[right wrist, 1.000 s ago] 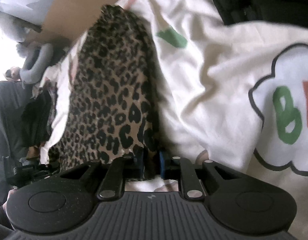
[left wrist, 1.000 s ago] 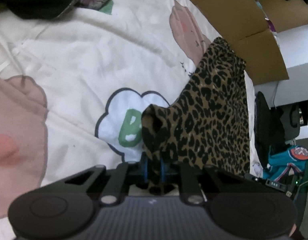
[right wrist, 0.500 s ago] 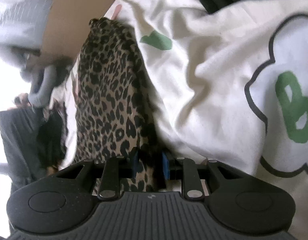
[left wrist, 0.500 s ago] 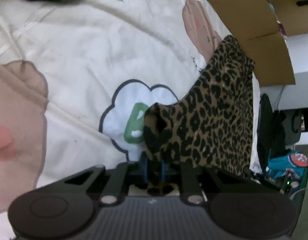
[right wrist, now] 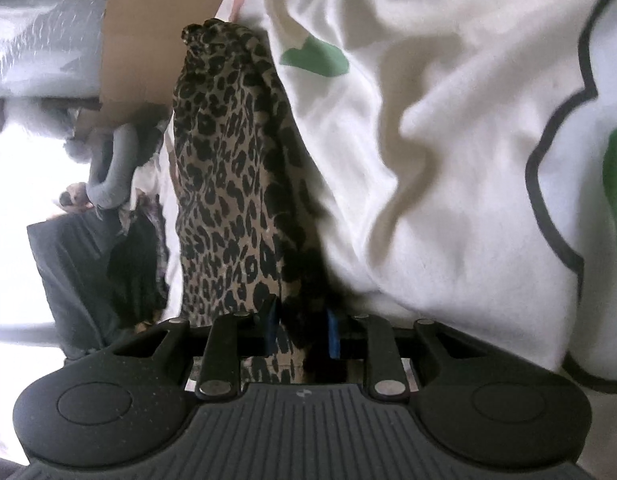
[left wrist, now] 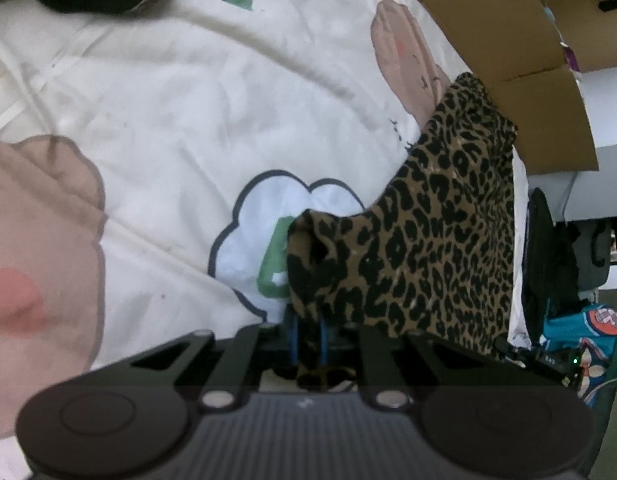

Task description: Fold clothes

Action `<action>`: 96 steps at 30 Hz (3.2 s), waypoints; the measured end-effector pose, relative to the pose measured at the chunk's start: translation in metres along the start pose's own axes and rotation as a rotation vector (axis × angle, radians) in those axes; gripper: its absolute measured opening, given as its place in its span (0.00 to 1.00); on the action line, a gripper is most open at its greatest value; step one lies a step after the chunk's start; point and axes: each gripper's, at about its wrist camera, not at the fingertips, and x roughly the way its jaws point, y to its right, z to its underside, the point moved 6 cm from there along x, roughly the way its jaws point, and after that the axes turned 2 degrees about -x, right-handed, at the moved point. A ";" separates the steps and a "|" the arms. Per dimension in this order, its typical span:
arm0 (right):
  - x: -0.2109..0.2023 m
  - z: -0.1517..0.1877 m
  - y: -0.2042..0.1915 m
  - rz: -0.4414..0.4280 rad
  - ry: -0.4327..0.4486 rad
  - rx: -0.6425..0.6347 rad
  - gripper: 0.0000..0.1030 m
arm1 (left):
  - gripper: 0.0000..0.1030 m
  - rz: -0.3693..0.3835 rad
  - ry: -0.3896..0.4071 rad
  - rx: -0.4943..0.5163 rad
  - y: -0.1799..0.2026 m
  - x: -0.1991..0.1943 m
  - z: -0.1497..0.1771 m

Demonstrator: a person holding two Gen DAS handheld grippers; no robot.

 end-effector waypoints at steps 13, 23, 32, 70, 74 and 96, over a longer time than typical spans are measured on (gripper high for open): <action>0.006 0.008 -0.008 0.001 0.016 -0.017 0.06 | 0.10 -0.002 -0.017 0.007 -0.001 0.001 -0.002; -0.013 0.012 -0.031 -0.010 0.073 -0.070 0.02 | 0.08 -0.015 -0.024 -0.018 0.007 -0.010 -0.001; -0.031 0.020 -0.041 -0.025 0.068 -0.088 0.02 | 0.08 0.021 -0.016 -0.032 0.015 -0.033 0.000; -0.073 0.049 -0.047 -0.064 0.077 -0.077 0.03 | 0.07 0.070 0.024 -0.033 0.044 -0.073 -0.017; -0.071 0.039 -0.050 -0.072 0.104 -0.074 0.03 | 0.07 0.078 0.048 -0.030 0.051 -0.070 -0.028; -0.067 -0.024 -0.063 -0.048 0.257 -0.103 0.03 | 0.07 0.147 0.217 -0.018 0.105 -0.048 -0.110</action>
